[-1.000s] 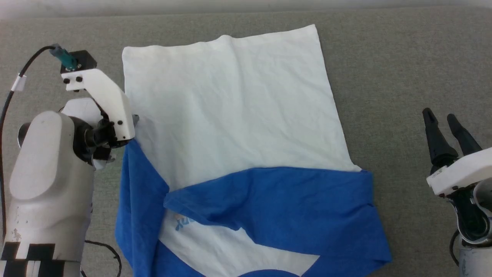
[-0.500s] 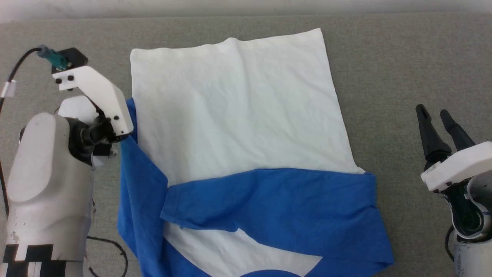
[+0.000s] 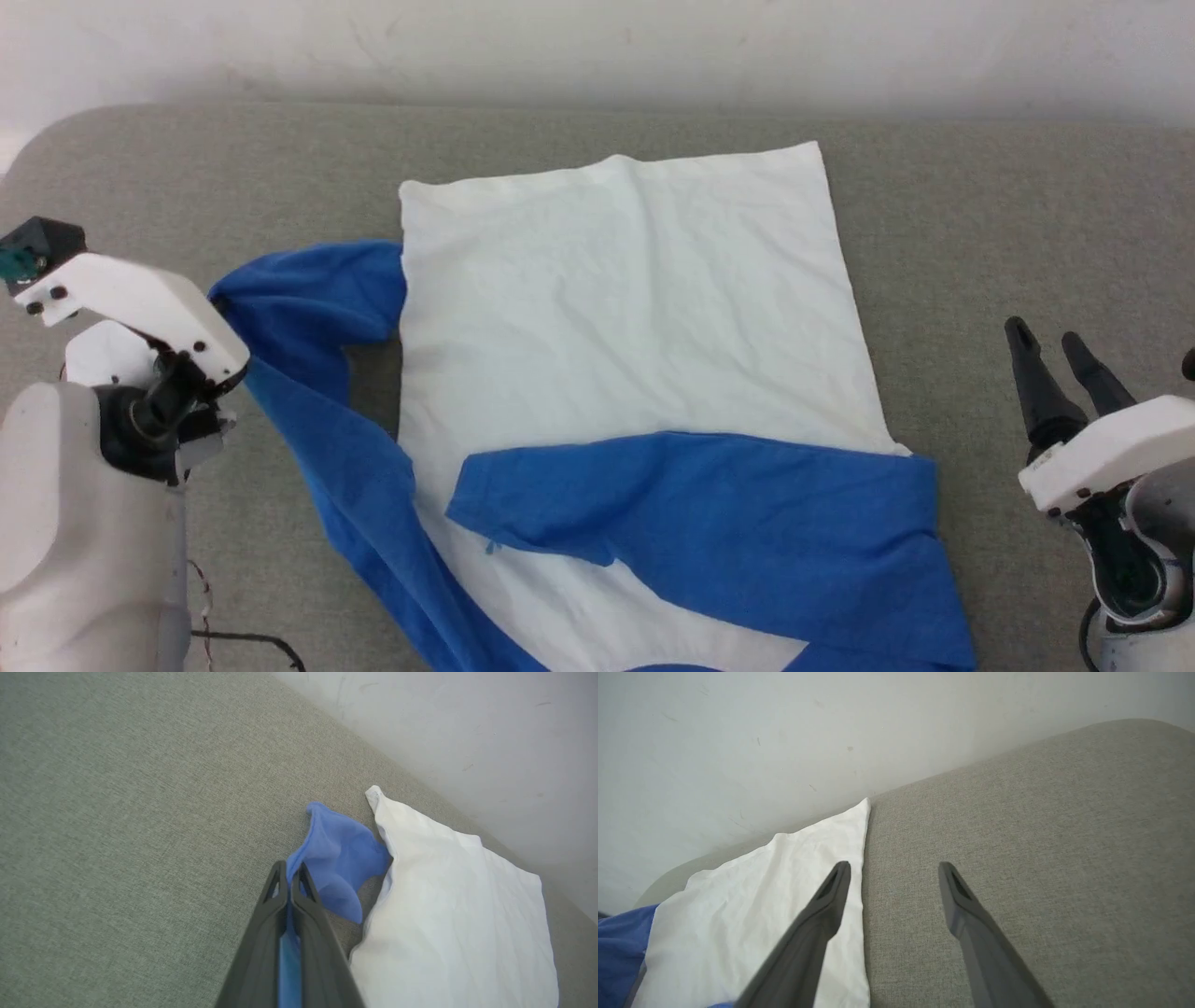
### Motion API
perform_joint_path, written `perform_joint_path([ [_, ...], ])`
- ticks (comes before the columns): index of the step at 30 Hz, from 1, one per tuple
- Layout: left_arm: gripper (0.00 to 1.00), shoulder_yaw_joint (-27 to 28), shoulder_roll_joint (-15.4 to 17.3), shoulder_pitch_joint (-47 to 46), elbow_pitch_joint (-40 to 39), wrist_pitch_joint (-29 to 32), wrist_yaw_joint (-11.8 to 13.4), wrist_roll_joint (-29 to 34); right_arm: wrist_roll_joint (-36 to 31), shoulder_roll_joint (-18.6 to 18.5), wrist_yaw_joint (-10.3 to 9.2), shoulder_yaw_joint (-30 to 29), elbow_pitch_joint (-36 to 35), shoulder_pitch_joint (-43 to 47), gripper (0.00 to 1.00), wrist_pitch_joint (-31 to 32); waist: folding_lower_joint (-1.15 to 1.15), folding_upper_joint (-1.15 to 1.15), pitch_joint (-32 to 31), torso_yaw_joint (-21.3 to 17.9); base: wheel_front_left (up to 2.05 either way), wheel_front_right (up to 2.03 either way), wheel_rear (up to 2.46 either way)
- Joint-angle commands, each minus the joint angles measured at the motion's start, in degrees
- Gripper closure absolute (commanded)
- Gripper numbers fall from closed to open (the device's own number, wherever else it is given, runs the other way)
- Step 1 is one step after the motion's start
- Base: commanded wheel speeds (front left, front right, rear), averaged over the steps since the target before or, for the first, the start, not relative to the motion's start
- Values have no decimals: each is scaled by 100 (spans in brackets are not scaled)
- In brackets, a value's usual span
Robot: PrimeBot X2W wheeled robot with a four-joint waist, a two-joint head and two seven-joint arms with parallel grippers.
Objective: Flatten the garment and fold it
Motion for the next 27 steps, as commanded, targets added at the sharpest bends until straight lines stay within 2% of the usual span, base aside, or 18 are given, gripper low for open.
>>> perform_joint_path([
  [1,100,56,15,127,-53,-65,24,-54,36,15,-4,12,17,72,0,-32,1,-1,-263,260,0,0,0],
  [8,100,355,-19,713,-548,-411,90,-187,94,15,-4,60,145,250,0,-68,1,-1,-559,494,0,0,0],
  [14,100,347,-139,1073,-1132,-636,-95,-274,111,15,-4,85,212,363,0,-76,1,-1,-695,561,0,0,0],
  [20,100,-160,-433,1226,-1860,-755,-472,-239,138,15,-4,172,268,451,0,-54,1,-1,-781,454,0,0,0],
  [27,100,-1340,-914,1348,-2440,-618,-958,-19,134,15,-4,176,281,478,0,-42,1,-1,-790,219,0,0,0],
])
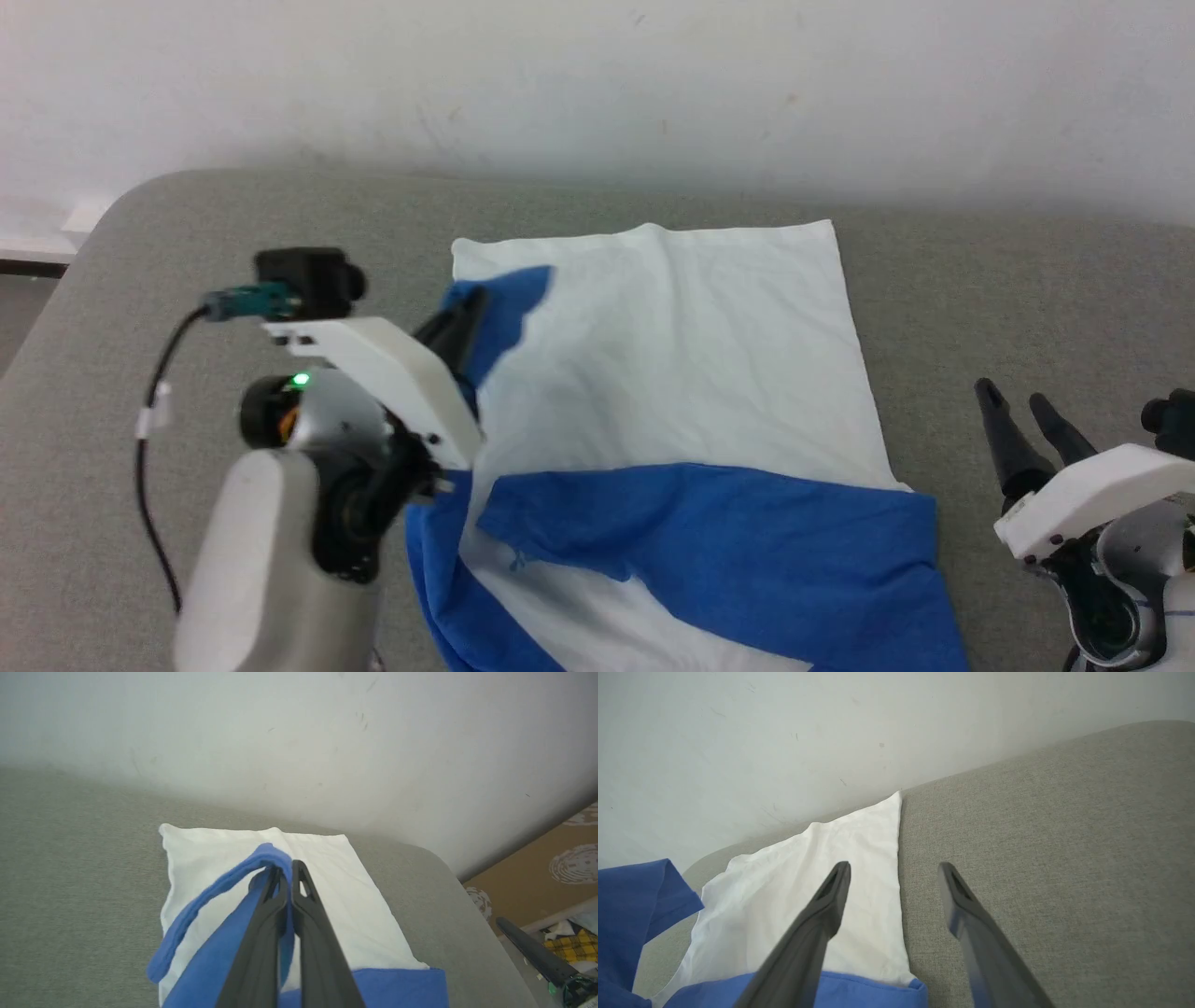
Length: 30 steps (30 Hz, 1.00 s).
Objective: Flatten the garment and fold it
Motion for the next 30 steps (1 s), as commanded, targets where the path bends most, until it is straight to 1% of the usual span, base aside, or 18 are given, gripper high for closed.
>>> perform_joint_path([
  [1,100,-182,-72,135,-40,25,-96,78,25,14,-4,18,-1,77,0,-2,0,-1,1,-98,0,0,0],
  [6,100,-1288,-227,262,141,258,-505,360,39,14,-4,44,21,94,0,0,0,-1,25,-298,0,0,0],
  [10,100,-2118,-274,469,462,527,-704,468,56,14,-4,74,44,89,0,-8,0,-1,95,-432,0,0,0],
  [14,100,-2728,-123,670,759,932,-799,488,77,14,-4,103,67,60,0,-34,0,-1,155,-528,0,0,0],
  [16,100,-3003,35,752,814,1206,-827,455,86,14,-4,109,80,62,0,-56,0,-1,173,-540,0,0,0],
  [20,100,-3310,338,876,773,1705,-849,250,95,14,-4,104,126,68,0,-102,0,-1,202,-502,0,0,0],
  [25,100,-3311,476,914,687,1964,-846,100,110,14,-4,130,178,42,0,-126,0,-1,216,-420,0,0,0],
  [26,67,-3289,488,930,655,2018,-837,39,114,14,-4,146,190,31,0,-127,0,-1,213,-408,0,0,0],
  [27,0,-3264,502,945,609,2084,-831,-34,119,14,-4,158,202,17,0,-130,0,-1,211,-394,0,0,0],
  [30,0,-3020,495,982,390,2164,-727,-343,112,14,-4,172,235,-9,0,-141,0,-1,189,-355,0,0,0],
])
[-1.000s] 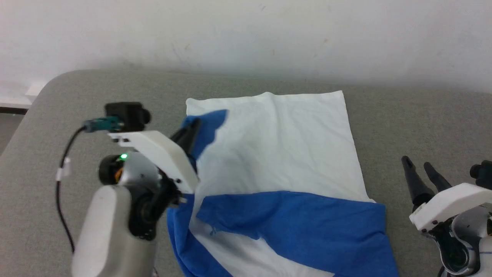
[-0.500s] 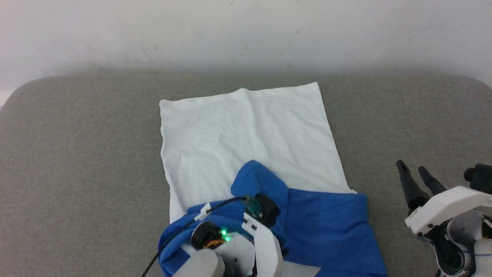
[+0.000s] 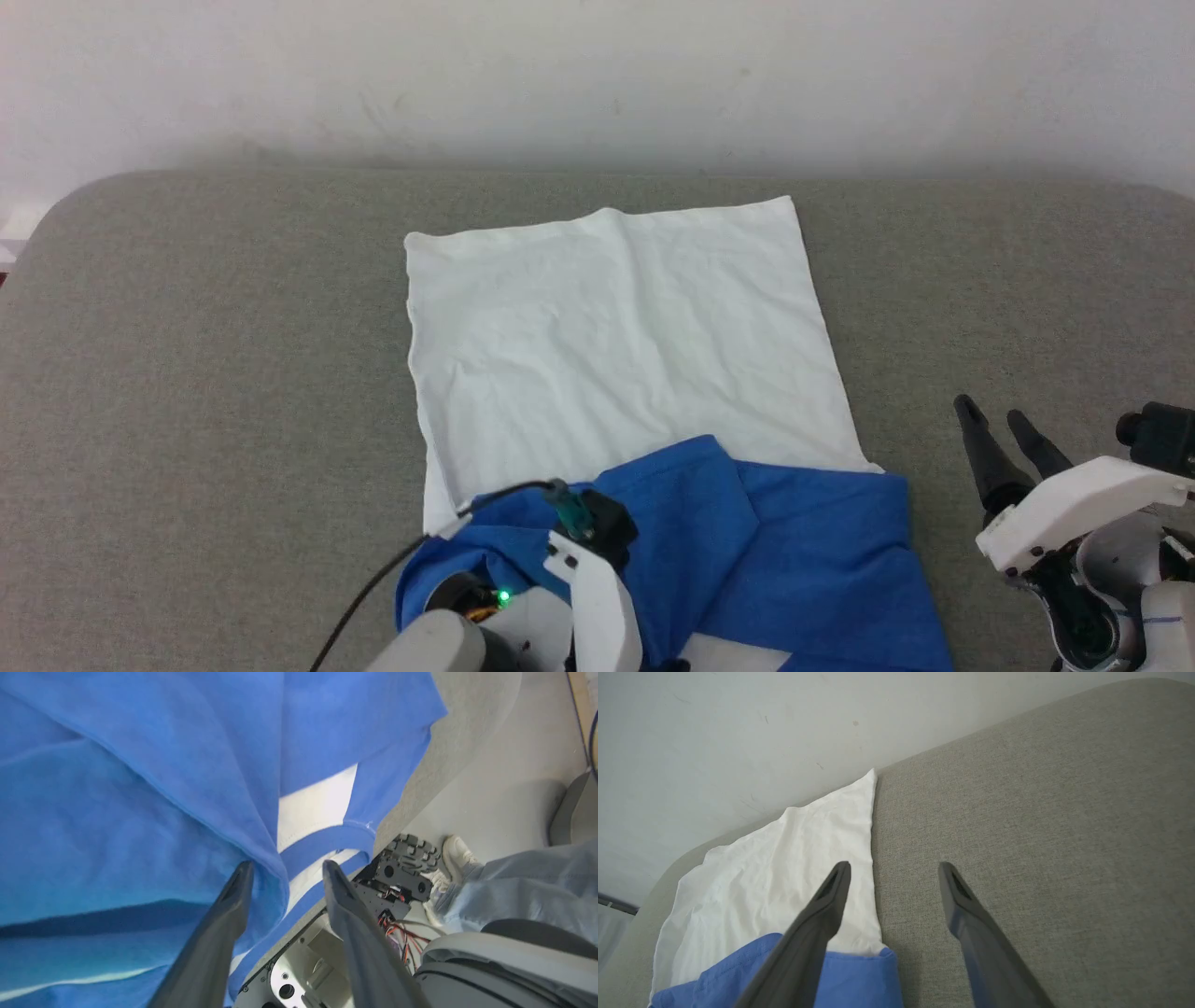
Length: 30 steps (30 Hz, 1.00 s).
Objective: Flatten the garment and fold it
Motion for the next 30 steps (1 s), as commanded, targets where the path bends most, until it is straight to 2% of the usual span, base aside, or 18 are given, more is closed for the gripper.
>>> perform_joint_path([
  [1,0,74,-7,79,-69,0,47,-90,20,13,-4,4,3,-55,0,-38,0,-1,-17,17,0,0,0],
  [4,0,570,-11,127,-489,-19,230,-570,13,13,-4,-1,20,-50,0,-43,0,-1,-48,47,0,0,0],
  [7,0,1247,118,42,-878,-452,525,-616,3,13,-4,-12,12,-48,0,-45,0,-1,-42,71,0,0,0],
  [11,0,2286,212,-163,-1020,-2004,827,-155,-9,13,-4,-8,-13,-69,0,-57,0,-1,5,89,0,0,0],
  [15,0,2948,265,-208,-661,-3968,909,540,-21,13,-4,69,-13,-113,0,-63,0,-1,56,84,0,0,0],
  [18,0,3142,197,-111,-259,-5021,861,765,-71,13,-4,174,-11,-155,0,-23,0,-1,93,76,0,0,0],
  [21,0,3194,144,-71,46,-5629,814,886,-158,13,-4,278,-49,-255,0,55,0,-1,158,85,0,0,0],
  [25,0,3173,52,-117,223,-5972,790,928,-348,13,-4,342,-90,-649,0,287,0,-1,362,125,0,0,0],
  [30,0,3104,-70,-360,239,-6047,768,881,-599,13,-4,280,167,-1765,0,799,0,-1,825,286,0,0,0],
])
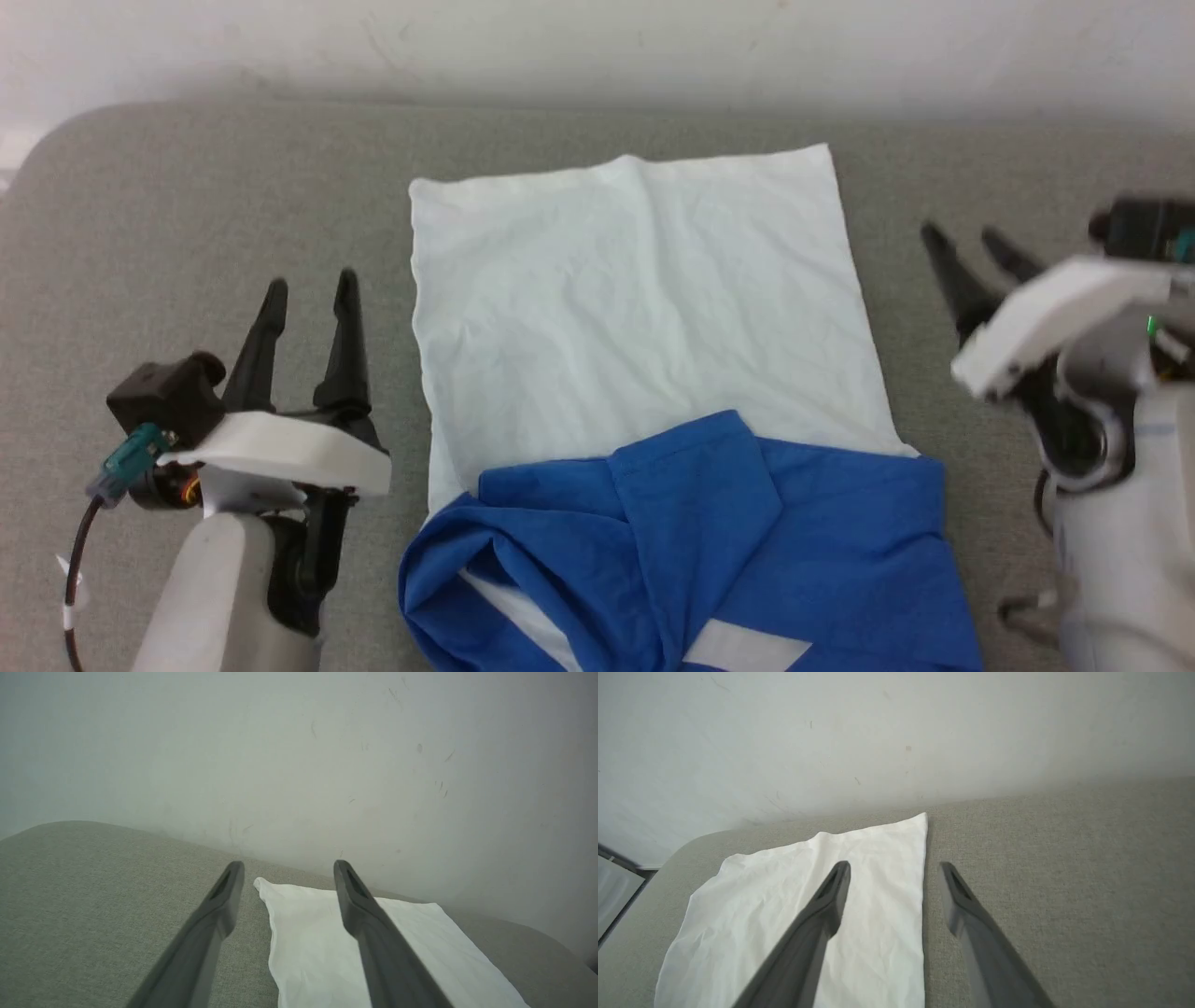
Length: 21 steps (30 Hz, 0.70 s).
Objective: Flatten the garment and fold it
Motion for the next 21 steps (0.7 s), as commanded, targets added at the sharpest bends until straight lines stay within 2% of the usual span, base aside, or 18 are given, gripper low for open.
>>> perform_joint_path([
  [1,0,-16,-29,-150,-32,-39,-53,-26,-123,12,-4,-13,55,-276,0,74,-1,0,388,174,0,0,0],
  [5,0,-119,-80,-433,-160,-13,-110,-34,-658,12,-4,-128,574,-1426,0,555,-1,0,912,362,0,0,0],
  [11,0,-205,-180,-816,-268,-63,-169,-74,-1627,11,-4,-434,1559,-2939,0,947,-1,0,1546,601,0,0,0],
  [16,0,-289,-258,-1024,-301,-129,-201,-74,-2683,-163,-4,-443,2303,-3664,0,1674,-1,0,1871,812,0,0,0],
  [21,0,-363,-303,-1130,-375,-143,-216,-76,-3225,-346,-4,-137,2695,-4103,0,2363,-1,0,2138,965,0,0,0],
])
